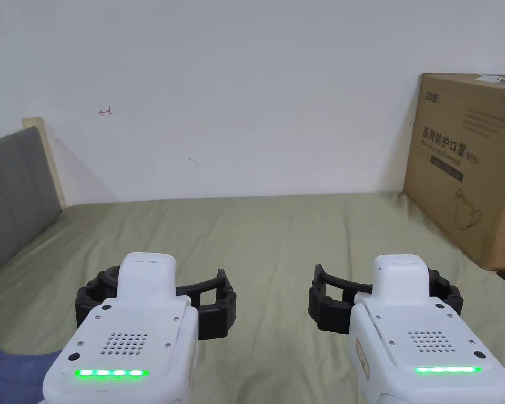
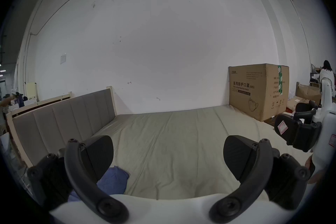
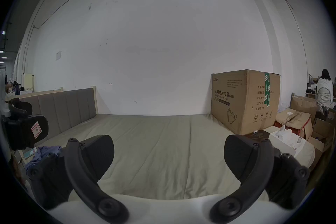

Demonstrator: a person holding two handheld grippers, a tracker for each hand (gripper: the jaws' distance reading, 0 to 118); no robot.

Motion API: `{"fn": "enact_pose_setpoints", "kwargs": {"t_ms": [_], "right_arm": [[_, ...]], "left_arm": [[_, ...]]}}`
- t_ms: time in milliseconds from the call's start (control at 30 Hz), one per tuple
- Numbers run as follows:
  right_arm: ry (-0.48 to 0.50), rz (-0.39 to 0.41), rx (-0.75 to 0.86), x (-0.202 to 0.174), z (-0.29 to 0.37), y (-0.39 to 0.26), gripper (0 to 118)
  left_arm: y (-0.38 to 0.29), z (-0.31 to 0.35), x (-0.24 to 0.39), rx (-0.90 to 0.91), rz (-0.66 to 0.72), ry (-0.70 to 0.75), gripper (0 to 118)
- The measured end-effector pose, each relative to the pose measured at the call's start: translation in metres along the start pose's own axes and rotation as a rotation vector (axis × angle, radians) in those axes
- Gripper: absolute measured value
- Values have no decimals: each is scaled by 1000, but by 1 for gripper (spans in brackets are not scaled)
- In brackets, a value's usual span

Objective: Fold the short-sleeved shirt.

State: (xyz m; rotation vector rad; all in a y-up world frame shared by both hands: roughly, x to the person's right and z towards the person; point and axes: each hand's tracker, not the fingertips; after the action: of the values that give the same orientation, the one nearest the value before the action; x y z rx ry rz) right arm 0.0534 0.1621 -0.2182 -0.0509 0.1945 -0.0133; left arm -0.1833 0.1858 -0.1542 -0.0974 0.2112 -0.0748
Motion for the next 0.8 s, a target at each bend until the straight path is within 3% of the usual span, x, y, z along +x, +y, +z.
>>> {"fn": "enact_pose_setpoints", "kwargs": {"t_ms": [67,133,167,233,300,367,400,433,467,567,633,733,800], "right_arm": [[-14,16,21,-2,1,7,118],[-74,115,64,-11,2,16,118],[-112,215,93,-20,4,19,118],[-171,506,172,-42,5,17,118],[-168,840,255,-65,8,2,118],[-140,1118,305,-82,12,-19,118],[-104,1213,317,-86,14,-31,118],[-79,1244,300,-90,14,-38,118],[-49,1230,259,-91,14,-44,118],[58,1066,86,-92,9,-40,118],[50,937,68,-84,5,-28,118],[28,544,2,-62,-2,5,118],[18,184,-34,-34,-5,23,118]], "left_arm": [[3,0,-5,10,81,-24,118],[3,-2,-15,3,235,-66,118],[0,-3,-23,8,373,-99,118],[-12,-6,-39,16,647,-126,118],[-36,-12,-52,-7,939,-114,118],[-62,-16,-60,-71,1118,-59,118],[-74,-17,-61,-80,1148,-40,118],[-83,-17,-62,-85,1166,-32,118],[-89,-17,-63,-112,1147,-5,118],[-92,-18,-62,-141,1126,-2,118],[-73,-19,-60,-111,1026,1,118],[-29,-18,-45,-37,685,30,118],[-1,-12,-25,10,382,30,118]]}}
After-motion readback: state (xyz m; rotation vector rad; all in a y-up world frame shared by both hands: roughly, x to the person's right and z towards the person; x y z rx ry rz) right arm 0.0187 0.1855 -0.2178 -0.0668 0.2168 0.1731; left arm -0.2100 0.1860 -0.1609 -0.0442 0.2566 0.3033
